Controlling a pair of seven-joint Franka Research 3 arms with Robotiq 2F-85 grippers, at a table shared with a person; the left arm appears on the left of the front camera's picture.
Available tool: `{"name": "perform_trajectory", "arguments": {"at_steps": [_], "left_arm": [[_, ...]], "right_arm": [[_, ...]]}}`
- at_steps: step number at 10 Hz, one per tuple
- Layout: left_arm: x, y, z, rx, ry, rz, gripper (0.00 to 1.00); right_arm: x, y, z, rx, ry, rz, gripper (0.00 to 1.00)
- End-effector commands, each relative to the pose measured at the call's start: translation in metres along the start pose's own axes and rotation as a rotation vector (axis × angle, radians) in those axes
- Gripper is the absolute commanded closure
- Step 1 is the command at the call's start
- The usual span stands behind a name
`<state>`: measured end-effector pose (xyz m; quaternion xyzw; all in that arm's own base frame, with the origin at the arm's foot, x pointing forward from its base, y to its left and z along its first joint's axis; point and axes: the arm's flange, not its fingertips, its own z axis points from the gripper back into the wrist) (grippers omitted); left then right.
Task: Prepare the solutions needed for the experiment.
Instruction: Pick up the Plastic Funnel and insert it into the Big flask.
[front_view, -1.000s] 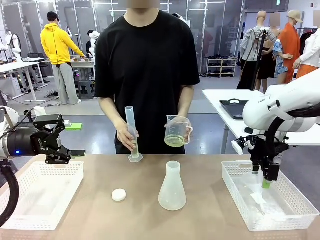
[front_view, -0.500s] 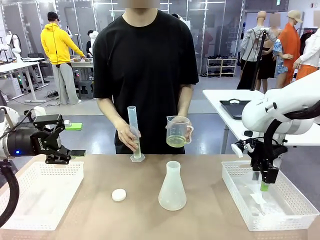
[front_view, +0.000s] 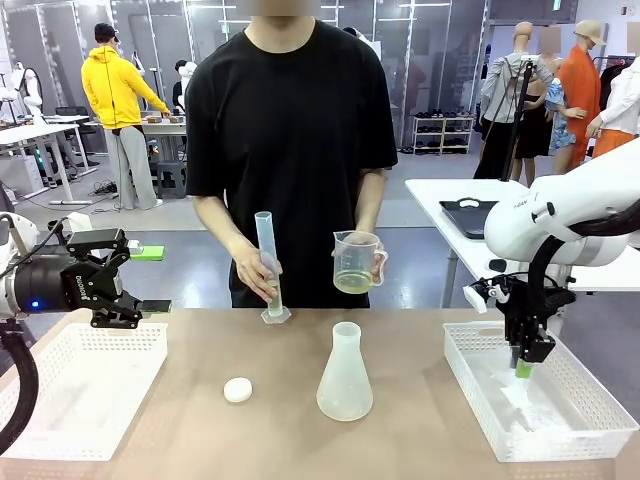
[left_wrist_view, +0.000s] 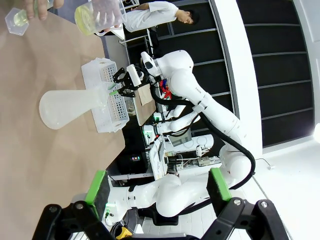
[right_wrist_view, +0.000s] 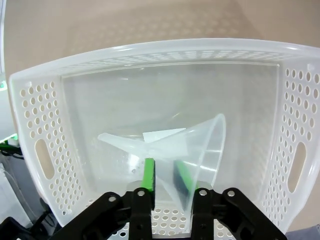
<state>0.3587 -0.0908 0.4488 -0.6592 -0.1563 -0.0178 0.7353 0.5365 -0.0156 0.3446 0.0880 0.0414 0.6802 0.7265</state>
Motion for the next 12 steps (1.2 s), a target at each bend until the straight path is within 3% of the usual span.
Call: {"name": "perform_trajectory", "arguments": {"at_steps": [1, 4, 6, 12], "left_arm": [[0.000, -0.002, -0.001, -0.018, -0.002, 0.015, 0.00], [0.000, -0.002, -0.001, -0.018, -0.002, 0.015, 0.00], [0.000, -0.002, -0.001, -0.018, -0.002, 0.015, 0.00], [0.000, -0.002, -0.001, -0.018, -0.002, 0.015, 0.00]], "right_arm": [[-0.002, -0.005, 0.001, 0.008, -0.017, 0.016, 0.99], [0.000, -0.003, 0.001, -0.002, -0.005, 0.021, 1.00], [0.004, 0.007, 0.012, -0.035, -0.004, -0.049, 1.00], [0.023, 0.080, 0.133, -0.447, 0.072, -0.191, 1.00]]}}
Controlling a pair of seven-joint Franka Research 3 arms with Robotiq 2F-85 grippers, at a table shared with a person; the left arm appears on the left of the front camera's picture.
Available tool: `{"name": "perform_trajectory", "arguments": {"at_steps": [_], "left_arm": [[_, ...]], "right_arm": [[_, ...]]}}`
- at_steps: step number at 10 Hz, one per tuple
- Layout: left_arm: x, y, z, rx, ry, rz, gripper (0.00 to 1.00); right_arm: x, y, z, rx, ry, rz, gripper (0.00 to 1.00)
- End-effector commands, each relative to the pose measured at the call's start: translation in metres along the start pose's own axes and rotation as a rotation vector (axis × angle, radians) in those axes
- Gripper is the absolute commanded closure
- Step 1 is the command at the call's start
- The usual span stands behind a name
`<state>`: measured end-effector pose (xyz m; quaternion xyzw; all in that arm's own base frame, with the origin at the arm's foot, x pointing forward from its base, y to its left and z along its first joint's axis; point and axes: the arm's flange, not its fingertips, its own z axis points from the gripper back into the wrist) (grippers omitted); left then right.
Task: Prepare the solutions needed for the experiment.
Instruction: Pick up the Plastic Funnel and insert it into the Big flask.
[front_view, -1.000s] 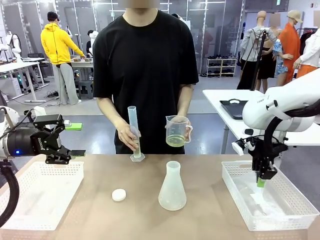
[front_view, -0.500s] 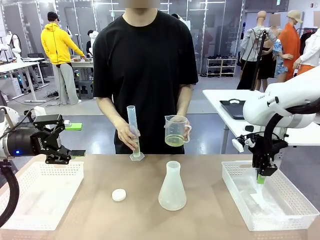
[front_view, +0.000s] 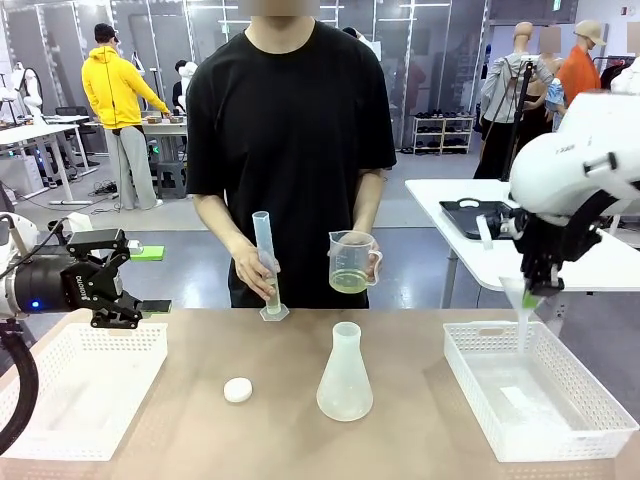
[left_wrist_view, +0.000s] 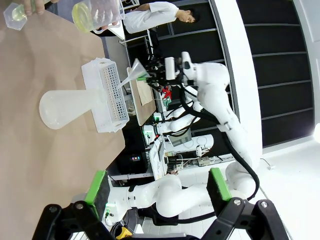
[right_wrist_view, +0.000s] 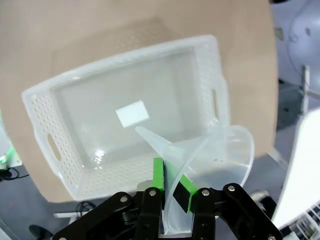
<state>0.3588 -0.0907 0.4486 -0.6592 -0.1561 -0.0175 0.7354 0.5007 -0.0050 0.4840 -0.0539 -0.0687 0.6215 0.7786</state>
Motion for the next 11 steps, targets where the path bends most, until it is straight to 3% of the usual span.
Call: {"name": "perform_trajectory", "arguments": {"at_steps": [1, 5, 11], "left_arm": [[0.000, -0.002, -0.001, -0.018, -0.002, 0.014, 0.00], [0.000, -0.002, -0.001, -0.018, -0.002, 0.014, 0.00], [0.000, -0.002, -0.001, -0.018, -0.002, 0.014, 0.00]], "right_arm": [[0.004, 0.020, 0.033, -0.155, 0.077, -0.040, 1.00], [0.007, 0.031, 0.097, -0.334, 0.045, -0.073, 1.00], [0.008, 0.029, 0.114, -0.327, 0.028, -0.054, 1.00]]}}
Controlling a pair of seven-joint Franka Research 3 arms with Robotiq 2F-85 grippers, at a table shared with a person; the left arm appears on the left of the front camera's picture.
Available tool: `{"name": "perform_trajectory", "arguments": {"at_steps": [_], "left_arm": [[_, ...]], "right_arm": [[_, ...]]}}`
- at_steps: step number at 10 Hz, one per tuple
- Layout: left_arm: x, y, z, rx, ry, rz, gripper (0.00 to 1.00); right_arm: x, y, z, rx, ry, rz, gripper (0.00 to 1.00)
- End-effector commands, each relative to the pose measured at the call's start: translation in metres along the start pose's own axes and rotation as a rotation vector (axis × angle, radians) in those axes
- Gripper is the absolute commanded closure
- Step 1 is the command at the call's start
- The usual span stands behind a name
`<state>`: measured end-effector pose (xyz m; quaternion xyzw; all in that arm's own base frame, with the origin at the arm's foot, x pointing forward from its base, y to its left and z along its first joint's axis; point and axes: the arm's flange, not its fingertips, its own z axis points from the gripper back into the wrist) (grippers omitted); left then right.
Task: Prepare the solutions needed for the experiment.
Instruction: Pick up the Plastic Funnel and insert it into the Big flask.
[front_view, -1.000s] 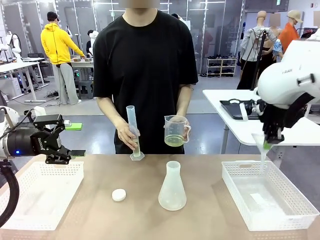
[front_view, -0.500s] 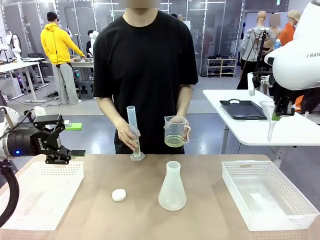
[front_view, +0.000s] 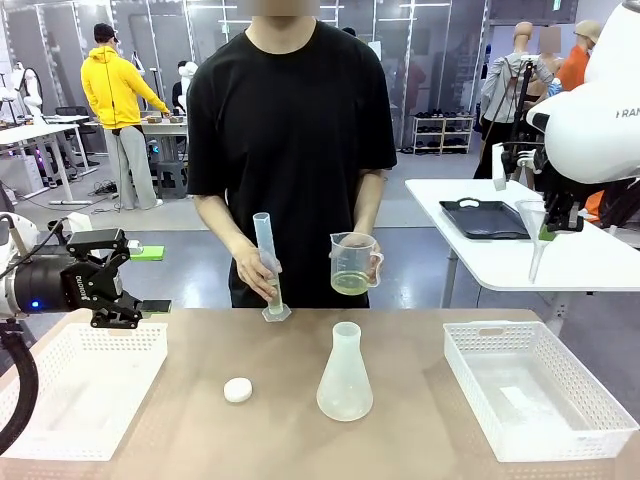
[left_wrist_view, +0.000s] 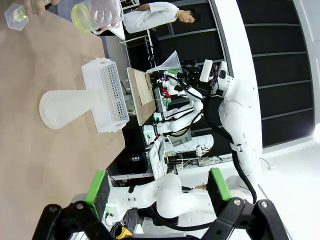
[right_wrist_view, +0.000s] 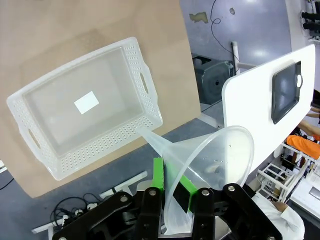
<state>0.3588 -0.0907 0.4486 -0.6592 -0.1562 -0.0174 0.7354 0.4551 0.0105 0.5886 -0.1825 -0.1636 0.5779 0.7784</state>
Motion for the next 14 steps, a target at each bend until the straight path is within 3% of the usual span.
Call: {"name": "perform_trajectory", "arguments": {"at_steps": [1, 2, 6, 10, 14], "left_arm": [[0.000, -0.002, -0.001, -0.018, -0.002, 0.014, 0.00], [0.000, -0.002, -0.001, -0.018, -0.002, 0.014, 0.00], [0.000, -0.002, -0.001, -0.018, -0.002, 0.014, 0.00], [0.000, -0.002, -0.001, -0.018, -0.002, 0.014, 0.00], [0.000, -0.002, -0.001, -0.018, -0.002, 0.014, 0.00]], "right_arm": [[-0.001, -0.001, 0.002, -0.001, 0.010, 0.008, 1.00], [0.000, 0.000, 0.000, 0.000, 0.000, 0.000, 0.94], [0.076, 0.021, 0.032, -0.147, -0.203, 0.220, 0.94], [0.139, 0.067, 0.076, -0.222, -0.390, 0.458, 0.94], [0.175, 0.103, 0.086, -0.240, -0.474, 0.626, 0.94]]}}
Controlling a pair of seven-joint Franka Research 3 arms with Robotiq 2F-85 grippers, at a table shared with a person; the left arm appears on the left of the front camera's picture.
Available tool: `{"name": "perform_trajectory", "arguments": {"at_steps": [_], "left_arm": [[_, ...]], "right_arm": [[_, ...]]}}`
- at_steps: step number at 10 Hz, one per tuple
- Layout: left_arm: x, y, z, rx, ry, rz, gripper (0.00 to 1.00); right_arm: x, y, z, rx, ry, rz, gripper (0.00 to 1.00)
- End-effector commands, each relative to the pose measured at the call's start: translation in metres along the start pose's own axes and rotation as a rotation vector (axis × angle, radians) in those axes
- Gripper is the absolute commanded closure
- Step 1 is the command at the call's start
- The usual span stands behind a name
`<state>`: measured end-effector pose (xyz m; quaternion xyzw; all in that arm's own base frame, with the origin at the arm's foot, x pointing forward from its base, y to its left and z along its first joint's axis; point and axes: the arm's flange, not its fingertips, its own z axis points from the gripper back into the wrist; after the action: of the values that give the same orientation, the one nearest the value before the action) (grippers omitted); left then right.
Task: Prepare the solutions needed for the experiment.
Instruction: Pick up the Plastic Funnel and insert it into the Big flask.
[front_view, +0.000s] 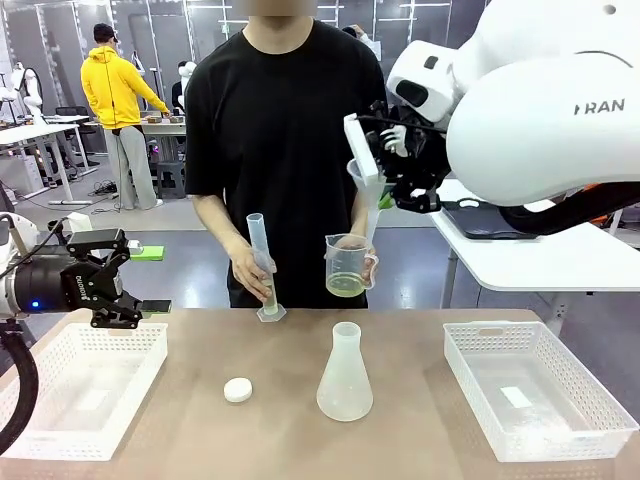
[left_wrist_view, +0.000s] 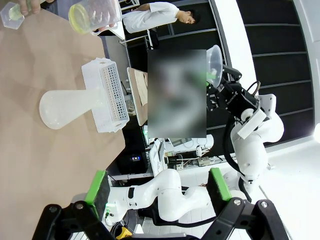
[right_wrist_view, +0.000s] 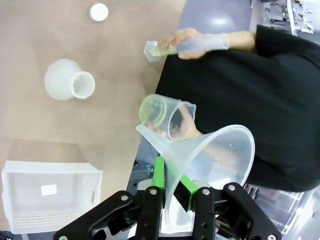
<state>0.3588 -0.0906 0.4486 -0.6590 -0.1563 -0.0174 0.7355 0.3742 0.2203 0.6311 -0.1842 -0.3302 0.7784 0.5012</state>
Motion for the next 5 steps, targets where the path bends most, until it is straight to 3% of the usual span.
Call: {"name": "perform_trajectory", "arguments": {"at_steps": [1, 5], "left_arm": [[0.000, -0.002, -0.001, -0.019, -0.002, 0.015, 0.00], [0.000, -0.002, -0.001, -0.019, -0.002, 0.015, 0.00]], "right_arm": [[-0.001, 0.007, -0.010, 0.009, -0.060, 0.048, 0.94], [0.016, 0.019, -0.010, 0.063, -0.098, 0.082, 0.94]]}}
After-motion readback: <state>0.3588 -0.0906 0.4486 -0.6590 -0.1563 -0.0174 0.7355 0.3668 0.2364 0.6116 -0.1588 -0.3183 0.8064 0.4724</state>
